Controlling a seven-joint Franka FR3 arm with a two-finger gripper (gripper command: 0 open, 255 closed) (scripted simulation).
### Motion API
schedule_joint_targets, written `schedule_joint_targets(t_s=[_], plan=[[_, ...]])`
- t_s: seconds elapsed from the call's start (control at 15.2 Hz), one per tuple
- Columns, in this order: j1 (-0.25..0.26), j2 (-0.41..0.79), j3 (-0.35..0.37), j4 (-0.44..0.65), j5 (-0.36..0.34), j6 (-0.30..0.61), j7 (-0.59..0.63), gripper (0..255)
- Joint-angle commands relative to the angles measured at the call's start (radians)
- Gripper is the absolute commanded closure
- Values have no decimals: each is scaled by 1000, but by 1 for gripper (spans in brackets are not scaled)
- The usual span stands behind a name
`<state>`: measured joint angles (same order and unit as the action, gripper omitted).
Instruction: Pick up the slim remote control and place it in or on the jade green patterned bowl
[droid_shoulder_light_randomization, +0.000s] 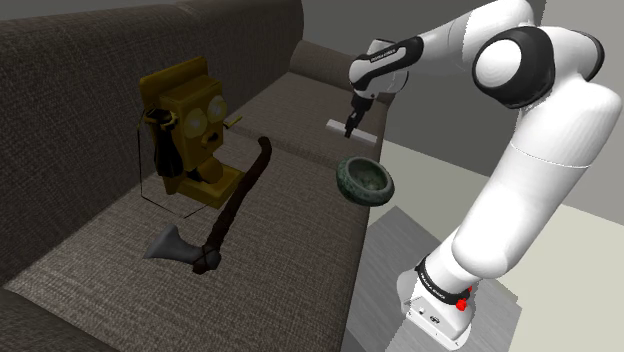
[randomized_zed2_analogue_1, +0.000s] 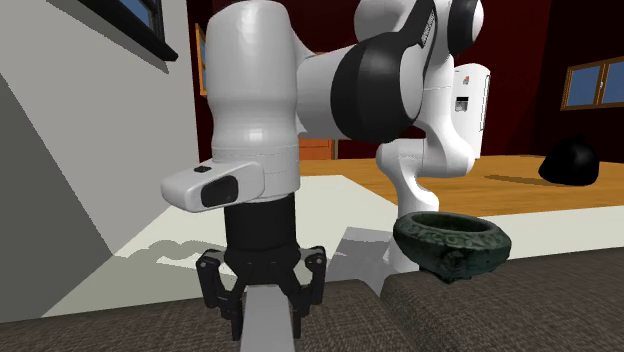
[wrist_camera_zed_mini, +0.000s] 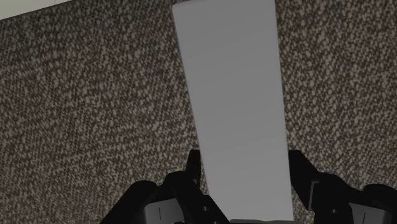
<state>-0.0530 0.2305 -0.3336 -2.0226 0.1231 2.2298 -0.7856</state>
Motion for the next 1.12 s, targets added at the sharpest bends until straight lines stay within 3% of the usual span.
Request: schedule_joint_targets(t_s=[0.0, 1.06], plan=[[2, -12, -2, 14, -7, -25, 6, 255], [10, -102, -11, 125, -51, -219, 38, 255]])
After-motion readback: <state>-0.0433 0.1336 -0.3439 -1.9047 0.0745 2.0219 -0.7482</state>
